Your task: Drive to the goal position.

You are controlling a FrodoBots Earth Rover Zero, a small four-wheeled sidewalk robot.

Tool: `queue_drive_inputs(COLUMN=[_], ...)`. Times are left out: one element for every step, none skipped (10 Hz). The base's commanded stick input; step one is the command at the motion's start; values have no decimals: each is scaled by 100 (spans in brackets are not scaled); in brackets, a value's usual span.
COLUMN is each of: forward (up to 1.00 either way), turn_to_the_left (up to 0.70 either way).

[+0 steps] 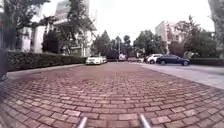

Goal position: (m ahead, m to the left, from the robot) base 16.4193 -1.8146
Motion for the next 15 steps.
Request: queue_drive_inputs(forward=[45,45,45,70,70,70,45,45,45,45,45,45,45,45,45], turn_to_the_left=[0,8,27,14,14,14,0,0,0,0,0,0,0,0,0])
